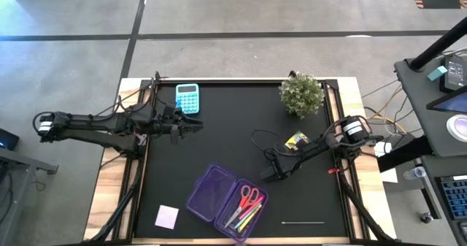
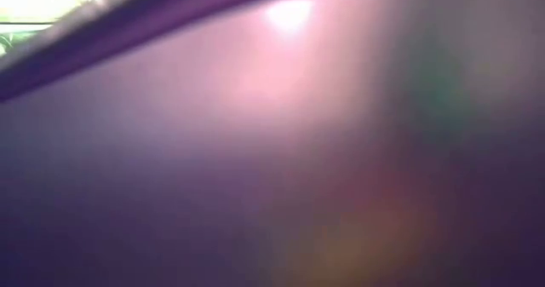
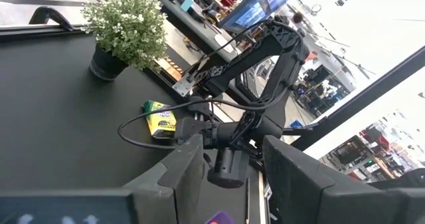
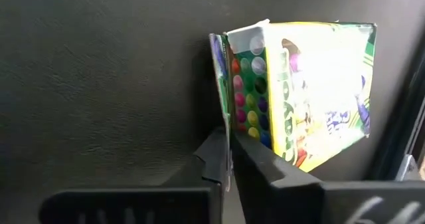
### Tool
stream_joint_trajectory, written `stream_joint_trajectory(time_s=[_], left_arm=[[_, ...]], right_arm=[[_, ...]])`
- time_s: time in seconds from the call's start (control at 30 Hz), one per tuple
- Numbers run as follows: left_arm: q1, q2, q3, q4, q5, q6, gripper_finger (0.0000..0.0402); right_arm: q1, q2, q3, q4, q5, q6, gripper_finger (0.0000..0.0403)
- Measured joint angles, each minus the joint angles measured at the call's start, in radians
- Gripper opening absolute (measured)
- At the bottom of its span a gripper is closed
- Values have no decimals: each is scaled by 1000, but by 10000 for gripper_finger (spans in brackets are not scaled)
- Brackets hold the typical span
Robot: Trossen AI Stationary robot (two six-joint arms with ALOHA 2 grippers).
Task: Pack school essentials
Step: Put the yellow crayon box into the purple supply box
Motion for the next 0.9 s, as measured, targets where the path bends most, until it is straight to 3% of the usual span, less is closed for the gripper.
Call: stream_joint_trajectory(time_s=[0.3,0.9], left_arm=[[0,0,0,0,0,0,141],[0,0,0,-2,6,0,141]], right_arm=[[6,-6,49,-6,-27,-75,8],[9,-154,266,-1,-121,-294,8]])
